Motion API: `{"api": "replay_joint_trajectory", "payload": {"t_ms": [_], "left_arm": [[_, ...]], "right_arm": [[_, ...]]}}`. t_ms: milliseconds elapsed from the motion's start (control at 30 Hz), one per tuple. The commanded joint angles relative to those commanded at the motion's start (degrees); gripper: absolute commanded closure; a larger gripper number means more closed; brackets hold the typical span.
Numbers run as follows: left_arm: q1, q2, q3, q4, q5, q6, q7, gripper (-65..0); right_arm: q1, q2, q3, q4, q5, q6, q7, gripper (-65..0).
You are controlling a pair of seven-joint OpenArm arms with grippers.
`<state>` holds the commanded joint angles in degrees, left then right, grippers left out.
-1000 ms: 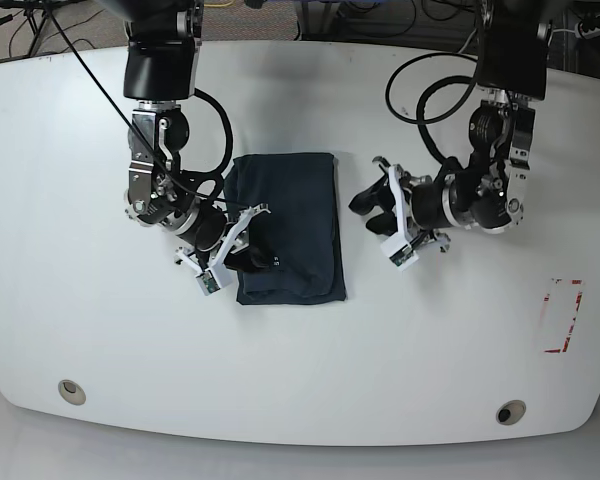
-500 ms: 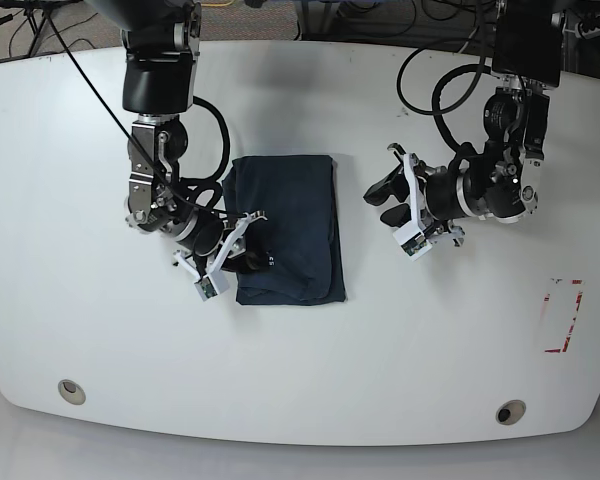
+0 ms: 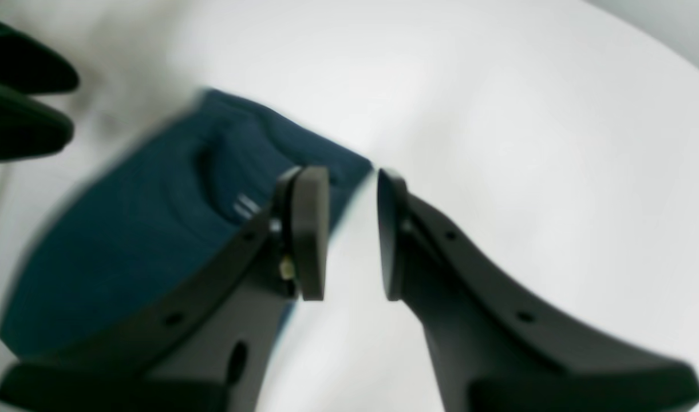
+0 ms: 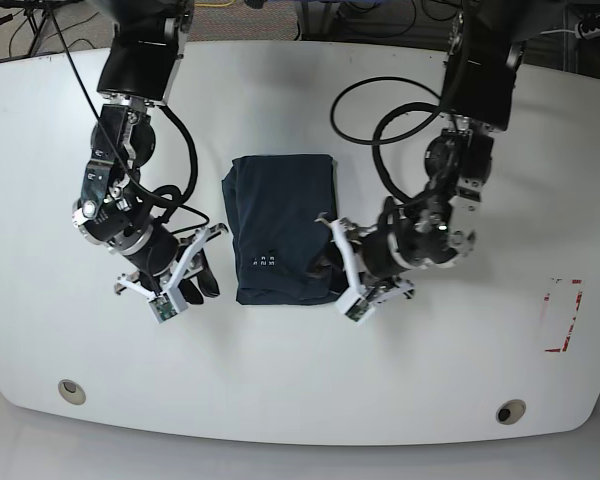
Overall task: Layout the t-shirt on the table in an organized manner, then fold the t-shirt properly
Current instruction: 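Grasp the folded shirt with the left gripper and slide it to the table edge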
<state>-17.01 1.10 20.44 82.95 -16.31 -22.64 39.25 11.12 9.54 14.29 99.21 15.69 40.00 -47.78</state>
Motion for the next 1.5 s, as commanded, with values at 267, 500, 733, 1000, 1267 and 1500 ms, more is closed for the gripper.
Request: {"api": "replay_joint_trajectory", "payload": {"t_ms": [267, 500, 733, 1000, 1267, 1500], "left_arm": [[5.01, 7.74, 5.01, -2.55, 15.74, 13.36, -12.31, -24.2], [7.91, 7.9, 7.56, -4.84, 20.84, 22.33, -13.1, -24.2], [7.82, 7.9, 8.0, -14.77, 21.27, 28.48, -16.53, -24.2], [8.0, 4.22, 7.38, -22.07, 21.1, 24.18, -18.46, -24.2], [9.93, -3.6, 0.97, -18.11, 21.1, 16.7, -13.19, -24.2], [10.99, -12.22, -6.59, -11.43, 21.36, 5.71, -6.68, -24.2]], "right_arm": [[-2.2, 0.62, 5.54, 1.05, 0.09, 0.0, 0.0, -13.8], [-4.04, 0.62, 8.18, 2.37, 0.09, 0.0, -0.09, -13.8], [-4.22, 0.62, 8.35, 2.11, -0.09, 0.0, 0.0, -13.8], [-4.22, 0.26, 8.26, 2.29, 0.09, 0.0, 0.0, -13.8], [-4.13, 0.26, 8.09, 2.37, 0.09, 0.0, 0.0, -13.8], [-4.31, 0.26, 8.09, 2.46, 0.09, 0.0, -0.09, -13.8]]}}
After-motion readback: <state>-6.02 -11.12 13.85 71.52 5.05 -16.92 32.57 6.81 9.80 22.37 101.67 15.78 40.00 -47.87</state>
